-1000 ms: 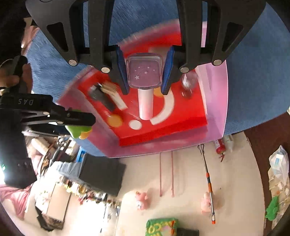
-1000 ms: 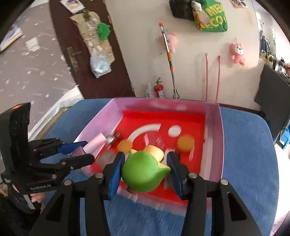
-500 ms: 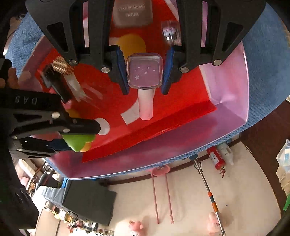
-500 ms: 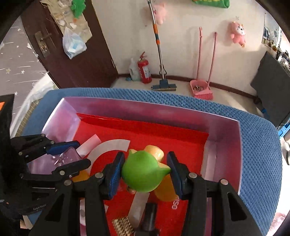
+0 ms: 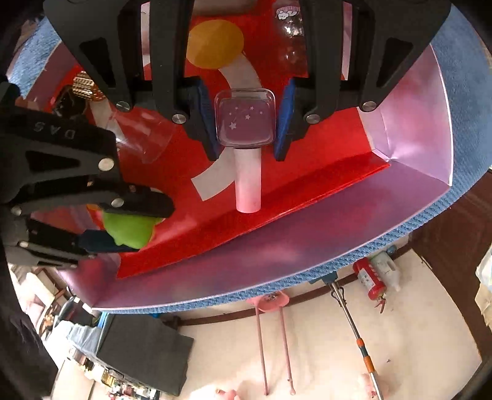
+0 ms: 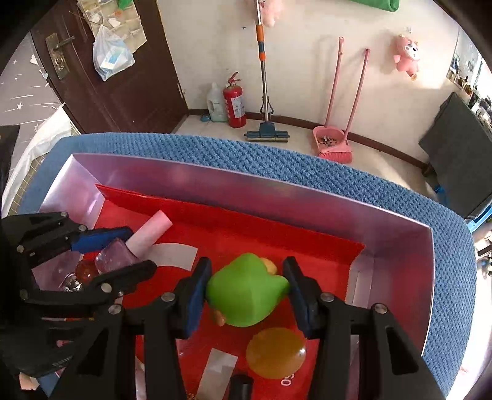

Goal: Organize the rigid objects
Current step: 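Carry the nail polish into the box with the left tool while the right tool carries the frog, then lower and open both tools to set the polish and frog in the box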

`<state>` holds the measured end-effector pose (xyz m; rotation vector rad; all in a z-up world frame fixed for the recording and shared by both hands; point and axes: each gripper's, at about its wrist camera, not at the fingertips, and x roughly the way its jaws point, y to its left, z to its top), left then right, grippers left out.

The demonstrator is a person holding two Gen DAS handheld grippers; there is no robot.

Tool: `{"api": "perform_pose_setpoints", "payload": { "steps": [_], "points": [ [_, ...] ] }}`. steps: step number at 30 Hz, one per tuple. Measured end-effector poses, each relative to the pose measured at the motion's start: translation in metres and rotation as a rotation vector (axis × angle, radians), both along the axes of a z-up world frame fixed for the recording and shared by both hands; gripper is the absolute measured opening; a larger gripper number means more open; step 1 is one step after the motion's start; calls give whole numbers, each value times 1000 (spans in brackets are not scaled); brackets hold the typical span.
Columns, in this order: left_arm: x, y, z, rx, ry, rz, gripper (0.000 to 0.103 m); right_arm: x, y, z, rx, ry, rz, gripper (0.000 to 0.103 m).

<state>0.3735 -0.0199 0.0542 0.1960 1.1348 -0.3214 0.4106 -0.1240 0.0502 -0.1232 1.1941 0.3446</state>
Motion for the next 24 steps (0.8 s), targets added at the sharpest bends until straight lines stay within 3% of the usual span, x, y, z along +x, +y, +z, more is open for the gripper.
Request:
{"api": "perform_pose_setpoints", "payload": {
  "steps": [21,24],
  "points": [
    [4,4,3,-20,17,8,34,-1,3,-5,-26,-6,14,51],
    [6,7,2,-20,20,14,39,-2,3,-6,-21,-2,13,52]
  ]
}}
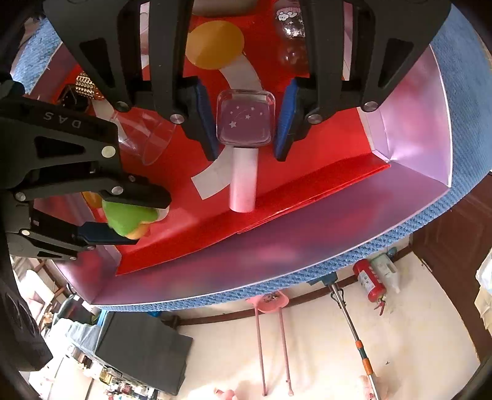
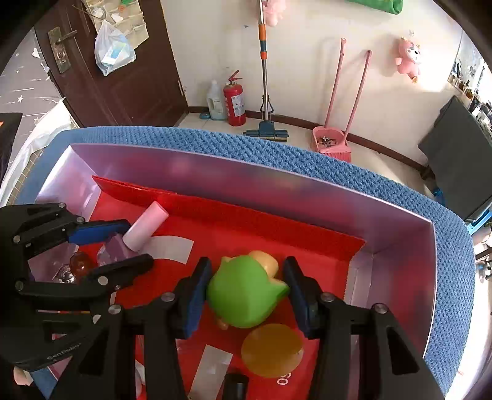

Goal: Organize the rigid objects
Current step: 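Lower and open both tools to set the polish and frog in the box, then withdraw both tools up and back from the box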

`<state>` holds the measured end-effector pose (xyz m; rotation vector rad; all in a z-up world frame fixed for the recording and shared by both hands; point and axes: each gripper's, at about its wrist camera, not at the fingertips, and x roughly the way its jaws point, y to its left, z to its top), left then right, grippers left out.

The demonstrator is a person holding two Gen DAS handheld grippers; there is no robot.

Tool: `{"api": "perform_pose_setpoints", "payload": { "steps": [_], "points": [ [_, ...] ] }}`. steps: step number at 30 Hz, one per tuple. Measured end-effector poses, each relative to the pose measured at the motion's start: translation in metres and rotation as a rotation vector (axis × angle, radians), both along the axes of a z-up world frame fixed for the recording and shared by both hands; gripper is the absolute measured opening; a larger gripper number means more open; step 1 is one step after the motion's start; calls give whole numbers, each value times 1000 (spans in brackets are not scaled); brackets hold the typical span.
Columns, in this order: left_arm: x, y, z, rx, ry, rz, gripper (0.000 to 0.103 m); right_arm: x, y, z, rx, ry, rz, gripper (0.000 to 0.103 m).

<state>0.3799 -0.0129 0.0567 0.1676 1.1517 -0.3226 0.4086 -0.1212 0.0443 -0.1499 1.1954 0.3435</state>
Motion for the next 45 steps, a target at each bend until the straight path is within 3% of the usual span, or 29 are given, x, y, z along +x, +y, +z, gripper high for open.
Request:
{"api": "perform_pose_setpoints", "payload": {
  "steps": [3,20,24,31,34,40,45],
  "points": [
    [1,2,1,-3,-9,5,47,0,0,0,-1,0,2,52],
    [-5,5,6,-11,-23,12,49,1,-3,1,9,0,-5,56],
    [-9,8,12,-30,-40,25,60,-1,-5,7,18,-11,-10,58],
    [-19,17,30,-81,-81,57,61,-9,-8,30,36,-61,-5,64],
    [-28,21,42,-103,-115,68,68,-14,-10,44,38,-95,-5,70],
    [-52,27,64,-127,-192,85,68,-31,-11,72,51,-152,-16,76],
    [-75,35,83,-161,-266,103,77,-53,-14,90,55,-205,-23,81]
  ]
}}
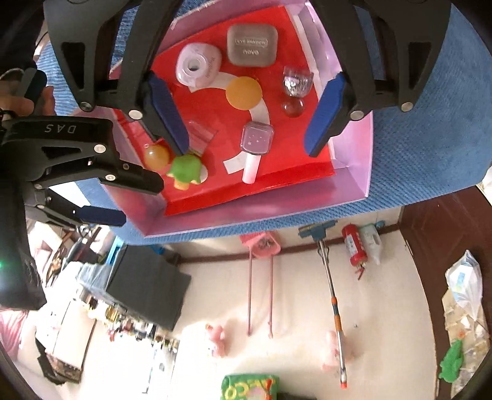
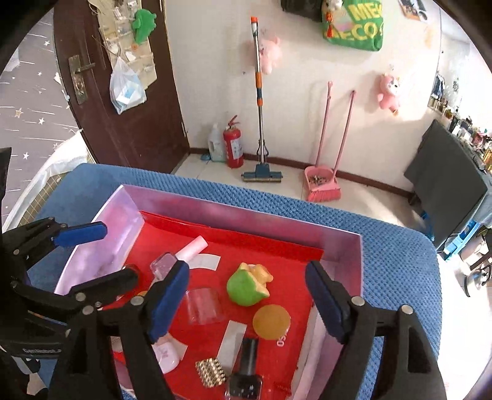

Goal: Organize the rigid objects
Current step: 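Withdraw both tools up and back from the box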

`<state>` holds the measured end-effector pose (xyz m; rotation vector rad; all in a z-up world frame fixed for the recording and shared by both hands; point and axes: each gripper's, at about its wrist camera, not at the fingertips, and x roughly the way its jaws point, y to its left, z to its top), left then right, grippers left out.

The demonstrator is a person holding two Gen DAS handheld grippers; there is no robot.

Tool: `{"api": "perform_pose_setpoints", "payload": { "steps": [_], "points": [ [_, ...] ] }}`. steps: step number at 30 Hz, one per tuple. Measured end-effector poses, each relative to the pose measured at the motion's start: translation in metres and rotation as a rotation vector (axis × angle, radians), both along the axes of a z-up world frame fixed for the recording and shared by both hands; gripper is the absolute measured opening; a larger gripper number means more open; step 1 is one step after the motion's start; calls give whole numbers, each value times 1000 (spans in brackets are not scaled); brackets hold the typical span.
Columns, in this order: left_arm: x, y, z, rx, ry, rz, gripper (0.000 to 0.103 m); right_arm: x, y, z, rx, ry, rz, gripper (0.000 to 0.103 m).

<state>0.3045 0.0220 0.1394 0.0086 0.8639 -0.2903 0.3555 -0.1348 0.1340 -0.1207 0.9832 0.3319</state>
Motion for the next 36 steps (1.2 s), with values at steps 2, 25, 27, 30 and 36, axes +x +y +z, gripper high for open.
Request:
{"api": "perform_pose_setpoints", "payload": {
  "steps": [2,25,27,30,36],
  "points": [
    [-10,3,7,0,-33,10,78,-10,-2,7,-3,-23,-5,81],
    [-103,10,1,-32,-358,150,97,-137,-31,28,47,-348,-91,103],
    [-101,10,-8,-19,-360,159,97,-139,-29,19,40,-367,-90,103],
    [-96,10,-22,-24,-344,170,97,-137,-26,2,35,-381,-97,103],
    [-88,13,-44,-30,-304,181,97,-130,-33,-27,74,-368,-130,103]
  ]
}}
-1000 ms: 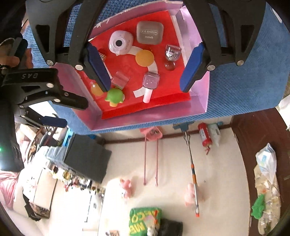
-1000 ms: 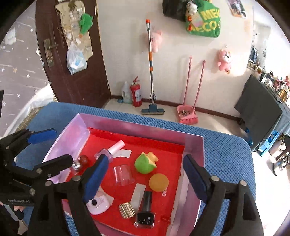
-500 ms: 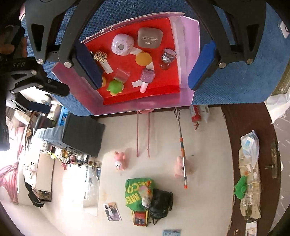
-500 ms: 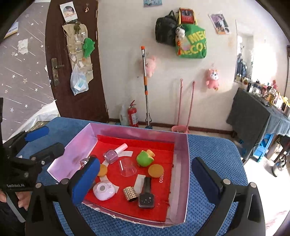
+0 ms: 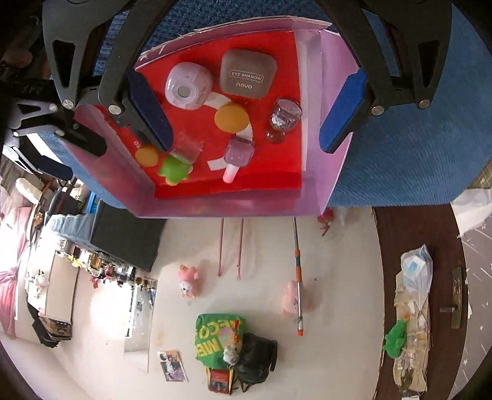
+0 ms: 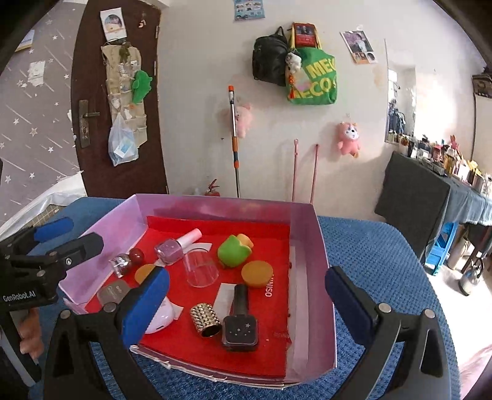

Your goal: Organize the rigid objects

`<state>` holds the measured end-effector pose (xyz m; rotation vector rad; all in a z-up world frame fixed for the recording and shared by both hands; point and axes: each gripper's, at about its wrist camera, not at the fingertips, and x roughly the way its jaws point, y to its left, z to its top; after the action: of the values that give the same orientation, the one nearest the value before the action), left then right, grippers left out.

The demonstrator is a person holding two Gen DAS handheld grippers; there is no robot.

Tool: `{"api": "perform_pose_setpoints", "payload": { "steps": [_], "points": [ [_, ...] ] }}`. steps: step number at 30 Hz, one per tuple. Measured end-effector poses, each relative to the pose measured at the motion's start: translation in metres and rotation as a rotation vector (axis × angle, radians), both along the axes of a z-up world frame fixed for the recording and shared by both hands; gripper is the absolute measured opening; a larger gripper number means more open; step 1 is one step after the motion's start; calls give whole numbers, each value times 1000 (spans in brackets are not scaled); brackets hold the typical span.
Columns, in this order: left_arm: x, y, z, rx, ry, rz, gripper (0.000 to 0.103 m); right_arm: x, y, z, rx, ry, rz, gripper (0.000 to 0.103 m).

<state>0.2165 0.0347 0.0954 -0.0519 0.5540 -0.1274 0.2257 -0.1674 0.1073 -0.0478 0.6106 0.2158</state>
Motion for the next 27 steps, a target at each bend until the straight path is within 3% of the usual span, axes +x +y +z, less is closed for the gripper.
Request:
{"api": "perform_pose_setpoints", "payload": {
  "steps": [6,12,27],
  "points": [
    [4,-4,-12,-4,41,-10,97,4,-2,-13,6,16,-13,103],
    [4,-12,-17,35,45,-21,97,6,0,-19,-5,29,-19,103],
    [7,-13,-25,48,70,-12,97,6,3,-25,-33,36,-35,103]
  ]
}}
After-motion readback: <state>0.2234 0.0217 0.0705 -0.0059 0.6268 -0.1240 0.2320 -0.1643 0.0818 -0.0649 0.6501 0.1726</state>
